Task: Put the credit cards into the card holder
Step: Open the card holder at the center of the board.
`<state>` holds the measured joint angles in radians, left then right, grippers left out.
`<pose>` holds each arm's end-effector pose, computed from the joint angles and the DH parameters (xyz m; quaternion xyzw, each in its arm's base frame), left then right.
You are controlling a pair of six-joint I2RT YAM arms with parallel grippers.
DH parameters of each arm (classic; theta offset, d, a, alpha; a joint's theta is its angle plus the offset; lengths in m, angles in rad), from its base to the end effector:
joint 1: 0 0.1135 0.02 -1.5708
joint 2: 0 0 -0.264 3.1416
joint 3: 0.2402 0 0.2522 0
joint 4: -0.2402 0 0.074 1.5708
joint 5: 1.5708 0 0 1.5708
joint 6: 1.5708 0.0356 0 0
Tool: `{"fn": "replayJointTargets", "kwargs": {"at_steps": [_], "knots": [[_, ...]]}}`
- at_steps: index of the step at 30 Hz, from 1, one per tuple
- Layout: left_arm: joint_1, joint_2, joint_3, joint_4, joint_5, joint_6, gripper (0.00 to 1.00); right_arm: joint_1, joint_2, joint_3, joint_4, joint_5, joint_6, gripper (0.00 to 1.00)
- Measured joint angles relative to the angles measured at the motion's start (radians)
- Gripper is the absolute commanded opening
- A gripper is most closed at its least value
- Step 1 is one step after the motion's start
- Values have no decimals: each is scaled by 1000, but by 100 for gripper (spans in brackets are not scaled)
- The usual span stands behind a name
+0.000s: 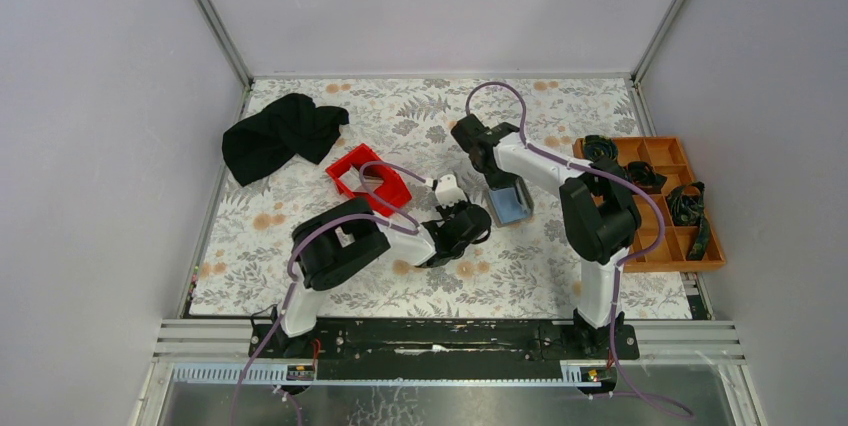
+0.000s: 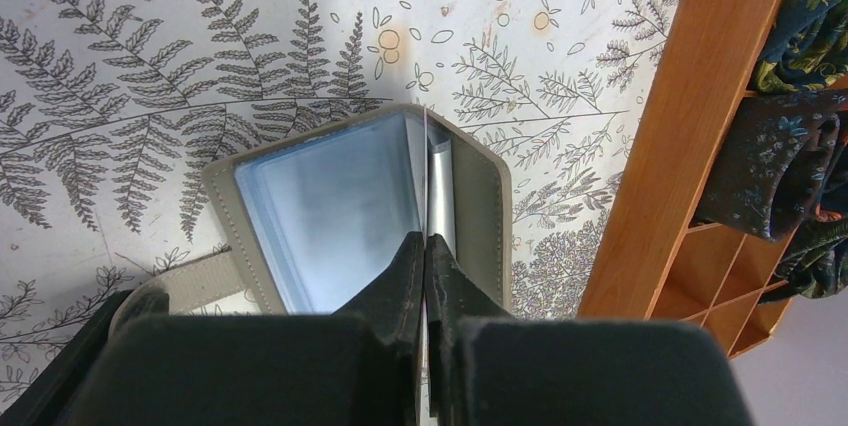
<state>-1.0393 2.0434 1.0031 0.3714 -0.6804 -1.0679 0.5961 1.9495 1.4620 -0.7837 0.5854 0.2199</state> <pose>0.2198 -0.3297 0.1046 -0.1575 0.8463 -0.2086 0.4642 0.3360 0.2042 0.1980 -0.1347 0.9381 -0.2052 0.2444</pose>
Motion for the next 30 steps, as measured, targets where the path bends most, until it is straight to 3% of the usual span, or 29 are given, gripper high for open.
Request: {"fn": "replayJointTargets", "kwargs": {"at_steps": [30], "knots": [[0,-87,-87,-62,-15,-15,7,-71,-61,-130,87,-32,7,0]]}}
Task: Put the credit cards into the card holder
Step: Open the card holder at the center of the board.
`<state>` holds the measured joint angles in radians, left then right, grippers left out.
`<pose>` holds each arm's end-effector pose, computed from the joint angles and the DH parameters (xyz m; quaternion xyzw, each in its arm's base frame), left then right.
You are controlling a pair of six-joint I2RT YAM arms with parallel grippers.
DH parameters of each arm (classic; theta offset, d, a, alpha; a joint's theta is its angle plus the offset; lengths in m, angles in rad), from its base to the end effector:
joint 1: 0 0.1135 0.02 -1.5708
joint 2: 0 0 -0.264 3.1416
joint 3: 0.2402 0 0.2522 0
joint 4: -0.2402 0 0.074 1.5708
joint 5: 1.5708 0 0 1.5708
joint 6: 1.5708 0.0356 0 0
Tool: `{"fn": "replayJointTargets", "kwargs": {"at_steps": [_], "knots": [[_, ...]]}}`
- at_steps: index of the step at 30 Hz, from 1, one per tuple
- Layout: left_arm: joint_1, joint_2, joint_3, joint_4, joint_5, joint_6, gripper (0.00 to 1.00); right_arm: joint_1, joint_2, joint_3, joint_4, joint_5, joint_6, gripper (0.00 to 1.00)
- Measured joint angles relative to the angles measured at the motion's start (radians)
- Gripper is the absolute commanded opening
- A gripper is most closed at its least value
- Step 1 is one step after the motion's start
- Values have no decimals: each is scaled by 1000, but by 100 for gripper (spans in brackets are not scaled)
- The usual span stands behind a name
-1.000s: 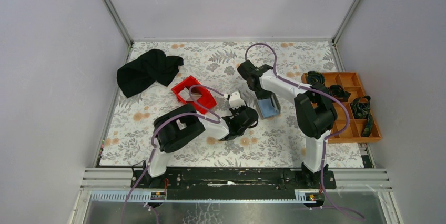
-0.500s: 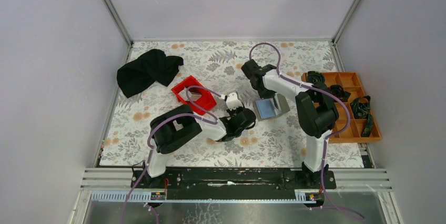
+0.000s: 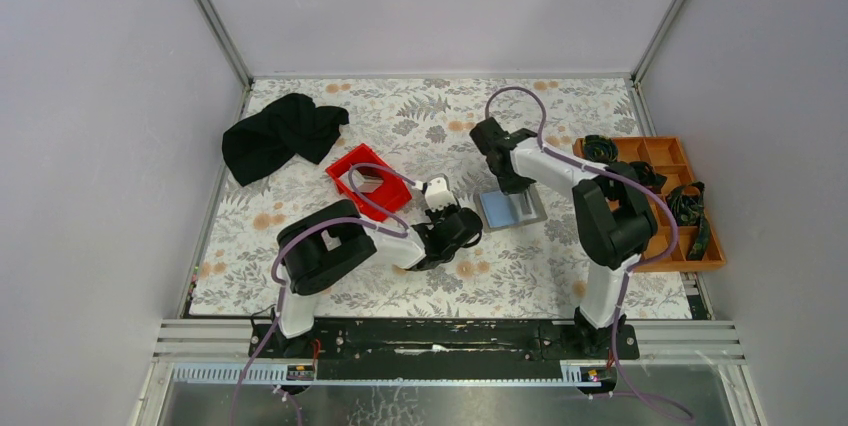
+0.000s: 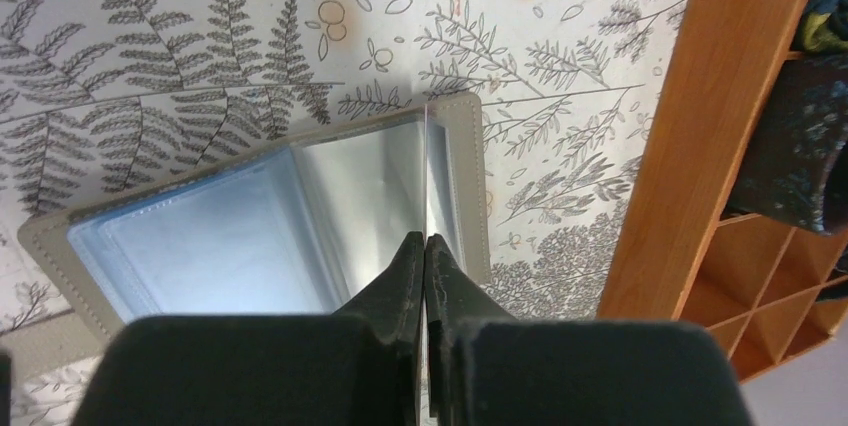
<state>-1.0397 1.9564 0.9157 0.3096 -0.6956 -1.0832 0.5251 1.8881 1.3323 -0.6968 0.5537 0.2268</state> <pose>0.2072 -0.3078 0.1095 -0.1576 0.8553 -0.1828 0.4586 0.3336 0.1717 0.1870 -0.0983 0.9457 -0.1951 0.2408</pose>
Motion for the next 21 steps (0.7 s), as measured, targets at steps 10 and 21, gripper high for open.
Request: {"fn": "replayJointTargets", "kwargs": {"at_steps": [10,21], "knots": [[0,-3,15,-46,-6,0,7,-112,-108,-95,76,-260,35,0],[0,-3,35,-122,-21,-11,6,-176,-174,-167,151,-446,52,0]]}}
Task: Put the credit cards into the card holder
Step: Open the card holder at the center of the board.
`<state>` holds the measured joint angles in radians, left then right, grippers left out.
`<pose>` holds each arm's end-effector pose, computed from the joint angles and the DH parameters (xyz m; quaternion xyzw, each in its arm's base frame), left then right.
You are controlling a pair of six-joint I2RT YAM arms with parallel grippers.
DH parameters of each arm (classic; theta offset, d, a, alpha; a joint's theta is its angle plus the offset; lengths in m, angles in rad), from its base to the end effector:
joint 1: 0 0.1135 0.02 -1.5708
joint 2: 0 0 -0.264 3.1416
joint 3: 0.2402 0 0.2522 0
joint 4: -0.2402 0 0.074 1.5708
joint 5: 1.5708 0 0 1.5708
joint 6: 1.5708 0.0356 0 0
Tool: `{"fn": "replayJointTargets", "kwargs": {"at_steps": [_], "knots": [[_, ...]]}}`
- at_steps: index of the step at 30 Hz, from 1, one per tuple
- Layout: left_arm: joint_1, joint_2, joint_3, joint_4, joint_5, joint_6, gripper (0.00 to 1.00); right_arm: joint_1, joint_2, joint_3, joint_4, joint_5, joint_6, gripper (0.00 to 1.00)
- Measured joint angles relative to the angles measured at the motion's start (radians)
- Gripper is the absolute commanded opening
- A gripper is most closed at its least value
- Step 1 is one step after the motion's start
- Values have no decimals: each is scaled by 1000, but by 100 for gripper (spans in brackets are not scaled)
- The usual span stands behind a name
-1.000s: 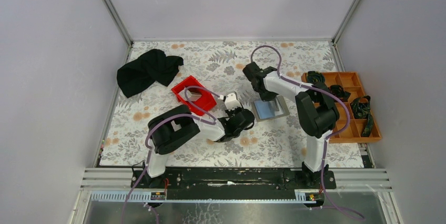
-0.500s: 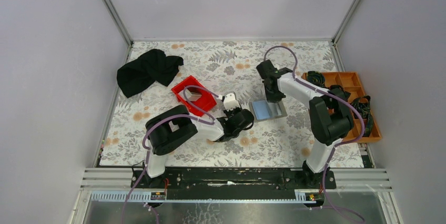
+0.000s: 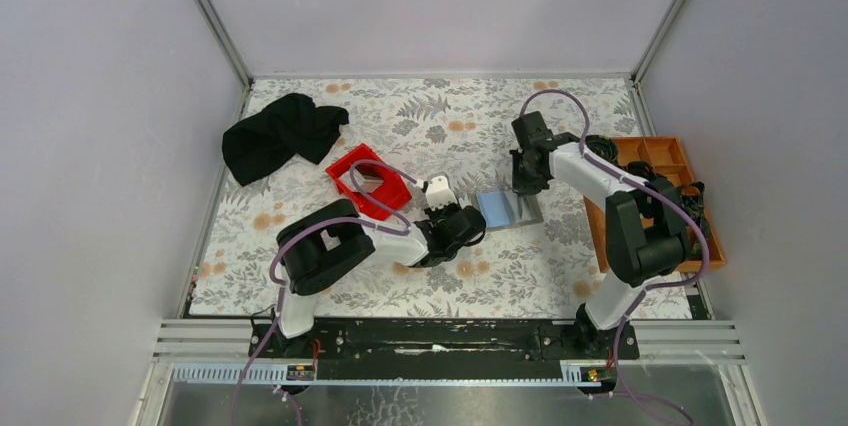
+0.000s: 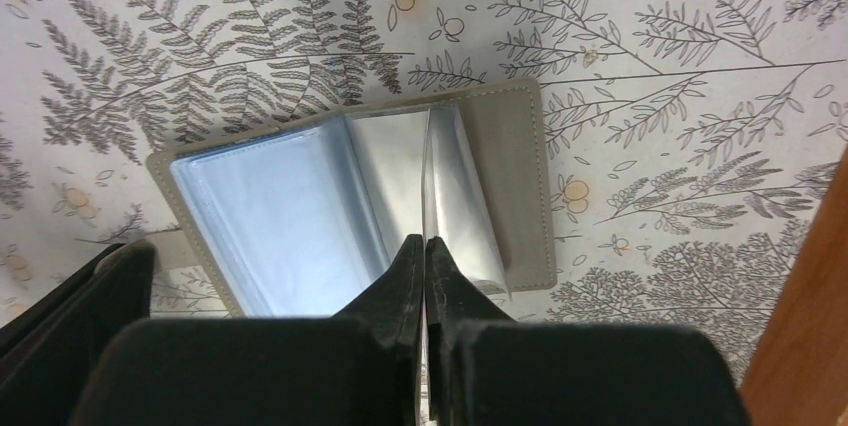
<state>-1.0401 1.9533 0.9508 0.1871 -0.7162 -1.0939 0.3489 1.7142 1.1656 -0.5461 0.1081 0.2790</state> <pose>0.2075 -0.3074 0.1108 -0.1526 0.8668 -0.1452 0.4520 0.3285 0.1154 0.2010 -0.0212 0.9702 0.0228 0.2402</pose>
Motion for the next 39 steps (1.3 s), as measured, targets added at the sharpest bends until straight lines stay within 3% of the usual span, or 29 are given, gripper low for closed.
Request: {"fn": "replayJointTargets", "kwargs": {"at_steps": [17,39], "knots": [[0,1,32,-95,-33,-11,4,-42,-43,-64,52,-180,34,0],[0,11,60,-152,-50,-11,1,-82,-60,-84,108,-294,59,0]]}}
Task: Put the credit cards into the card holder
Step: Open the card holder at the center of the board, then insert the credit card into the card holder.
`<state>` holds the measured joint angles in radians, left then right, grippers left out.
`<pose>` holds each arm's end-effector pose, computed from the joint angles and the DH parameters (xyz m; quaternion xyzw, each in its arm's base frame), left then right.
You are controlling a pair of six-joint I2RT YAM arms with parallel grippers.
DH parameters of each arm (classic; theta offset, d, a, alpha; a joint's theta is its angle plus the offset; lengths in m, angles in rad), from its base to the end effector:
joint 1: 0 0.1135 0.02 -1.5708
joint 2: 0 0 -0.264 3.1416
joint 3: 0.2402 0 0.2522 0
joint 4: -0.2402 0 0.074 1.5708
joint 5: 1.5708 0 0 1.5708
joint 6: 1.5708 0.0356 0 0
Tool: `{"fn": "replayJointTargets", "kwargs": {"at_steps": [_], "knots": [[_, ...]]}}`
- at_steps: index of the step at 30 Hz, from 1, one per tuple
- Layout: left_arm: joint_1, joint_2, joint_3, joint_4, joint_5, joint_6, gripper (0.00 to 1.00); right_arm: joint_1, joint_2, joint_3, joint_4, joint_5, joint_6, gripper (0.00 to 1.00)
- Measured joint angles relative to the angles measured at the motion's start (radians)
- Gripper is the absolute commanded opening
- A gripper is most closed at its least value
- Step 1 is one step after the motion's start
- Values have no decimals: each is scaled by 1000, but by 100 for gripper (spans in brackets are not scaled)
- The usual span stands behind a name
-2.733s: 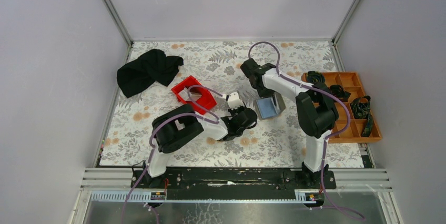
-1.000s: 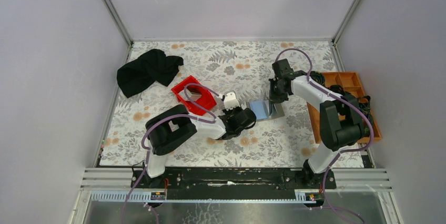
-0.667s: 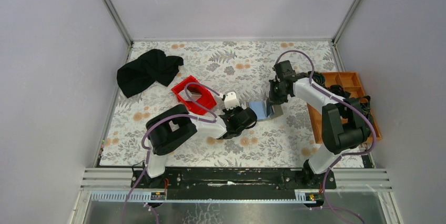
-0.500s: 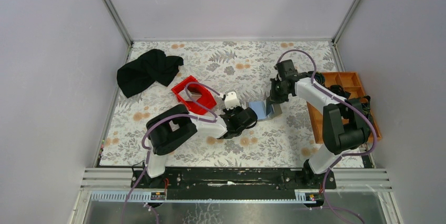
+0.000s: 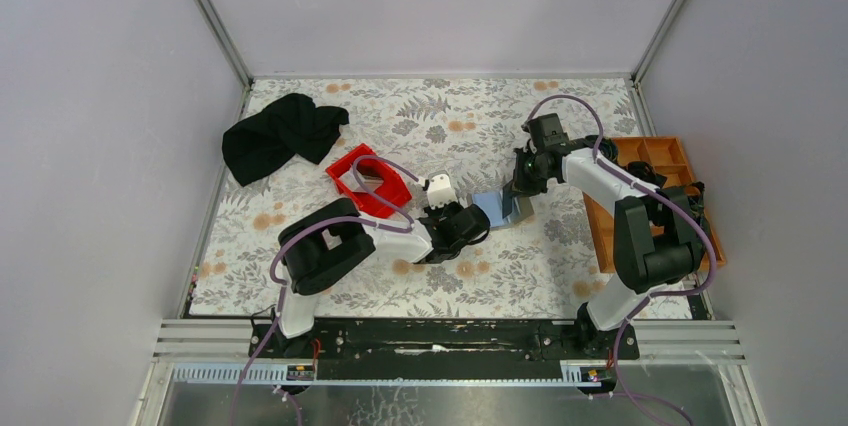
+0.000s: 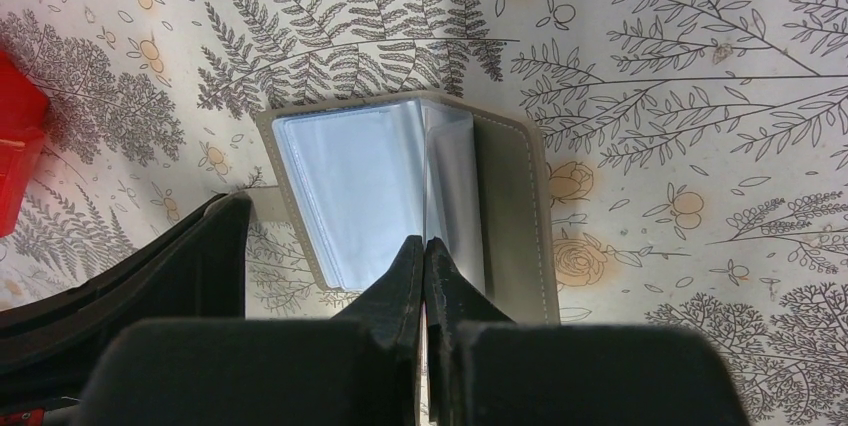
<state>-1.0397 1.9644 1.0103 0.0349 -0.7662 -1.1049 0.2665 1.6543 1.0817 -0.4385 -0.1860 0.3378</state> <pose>0.2098 -0.3085 0.1129 -0.1482 0.8744 -0.0914 0.4530 0.3246 0.0954 0.2019 0.0085 0.9573 0.1670 0.2360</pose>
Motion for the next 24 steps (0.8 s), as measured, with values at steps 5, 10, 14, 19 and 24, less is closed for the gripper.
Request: {"fn": "replayJointTargets", "kwargs": {"at_steps": [5,10,14,19,24], "knots": [[0,0,0,0,0,0,1,0,0,-8,7,0,0,0],[0,0,0,0,0,0,1,0,2,-13,2,18,-2,0],[0,0,0,0,0,0,0,0,2,-13,-6,65,-9,0],[2,0,0,0,1,1,0,-1,2,-11,-24,97,-16,0],[4,0,1,-1,0,9,0,-1,2,-13,-14,70,-16,0]]}}
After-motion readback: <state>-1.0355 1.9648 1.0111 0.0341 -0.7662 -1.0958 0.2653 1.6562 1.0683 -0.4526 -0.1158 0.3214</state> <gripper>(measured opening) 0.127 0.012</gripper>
